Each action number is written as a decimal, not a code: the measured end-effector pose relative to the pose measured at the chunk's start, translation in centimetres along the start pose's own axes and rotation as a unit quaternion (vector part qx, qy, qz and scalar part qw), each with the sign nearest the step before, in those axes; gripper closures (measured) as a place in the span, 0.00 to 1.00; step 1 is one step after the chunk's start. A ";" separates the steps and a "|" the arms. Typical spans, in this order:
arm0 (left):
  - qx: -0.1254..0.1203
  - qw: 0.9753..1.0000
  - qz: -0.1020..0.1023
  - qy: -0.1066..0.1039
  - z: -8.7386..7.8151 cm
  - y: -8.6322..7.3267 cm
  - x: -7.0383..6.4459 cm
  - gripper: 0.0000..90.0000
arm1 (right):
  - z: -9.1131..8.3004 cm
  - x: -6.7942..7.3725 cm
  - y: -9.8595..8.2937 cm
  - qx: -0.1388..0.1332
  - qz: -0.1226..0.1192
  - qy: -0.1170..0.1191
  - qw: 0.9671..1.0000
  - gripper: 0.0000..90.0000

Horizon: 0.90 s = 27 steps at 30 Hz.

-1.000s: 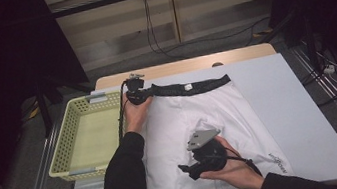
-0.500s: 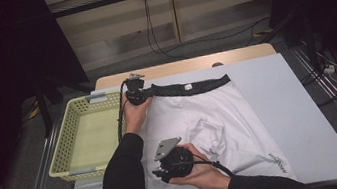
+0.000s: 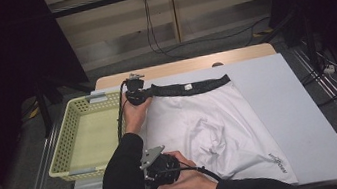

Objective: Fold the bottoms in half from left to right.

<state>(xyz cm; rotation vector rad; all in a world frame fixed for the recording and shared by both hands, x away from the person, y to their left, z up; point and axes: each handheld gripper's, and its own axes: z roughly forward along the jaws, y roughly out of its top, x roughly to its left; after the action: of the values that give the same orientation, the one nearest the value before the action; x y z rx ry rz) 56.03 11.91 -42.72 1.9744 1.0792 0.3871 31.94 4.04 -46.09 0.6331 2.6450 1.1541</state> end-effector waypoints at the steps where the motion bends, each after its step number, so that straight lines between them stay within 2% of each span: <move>1: -0.001 1.000 0.000 0.000 0.0 0.0 0.0 0.94 | 0.1 0.1 0.0 -0.001 0.002 -0.001 1.000 0.50; 5: 0.003 1.000 -0.001 0.000 0.1 0.0 0.0 0.94 | 0.7 0.6 0.0 0.000 0.009 -0.001 1.000 0.44; 8: 0.003 1.000 -0.001 0.000 0.1 0.0 0.1 0.94 | 0.8 0.9 -0.1 -0.009 0.016 -0.004 1.000 0.40; 9: 0.003 1.000 0.002 0.000 0.1 -0.1 0.1 0.94 | 0.9 1.0 -0.2 -0.012 0.009 -0.008 1.000 0.40; 14: 0.005 1.000 -0.002 0.000 0.1 -0.1 0.2 0.94 | 0.8 1.3 -0.5 -0.015 0.012 -0.020 1.000 0.42; 17: 0.007 1.000 -0.001 0.000 0.1 -0.1 0.2 0.94 | 0.4 1.4 -0.4 -0.006 0.007 -0.019 1.000 0.57; 19: 0.005 1.000 -0.002 0.001 0.1 -0.1 0.2 0.94 | 0.1 1.7 -0.5 -0.003 0.000 -0.024 1.000 0.64; 22: 0.007 1.000 0.001 0.002 0.1 -0.1 0.2 0.94 | -0.2 1.7 -0.7 -0.002 0.000 -0.034 0.999 0.80; 25: 0.008 1.000 0.003 0.003 0.1 -0.1 0.2 0.94 | -0.7 1.1 -0.9 0.001 0.006 -0.033 0.999 0.94; 26: 0.008 1.000 0.005 0.003 0.1 0.0 0.2 0.94 | -0.8 0.7 -1.0 0.001 0.015 -0.027 1.000 0.99; 27: 0.007 1.000 0.003 0.003 0.1 0.0 0.2 0.94 | -1.1 0.4 -1.1 0.002 0.023 -0.027 0.999 1.00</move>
<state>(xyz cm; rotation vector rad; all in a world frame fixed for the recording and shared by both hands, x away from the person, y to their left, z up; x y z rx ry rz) 56.19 11.97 -42.85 1.9913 1.0826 0.3902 30.87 2.87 -46.19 0.7184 2.6017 1.1271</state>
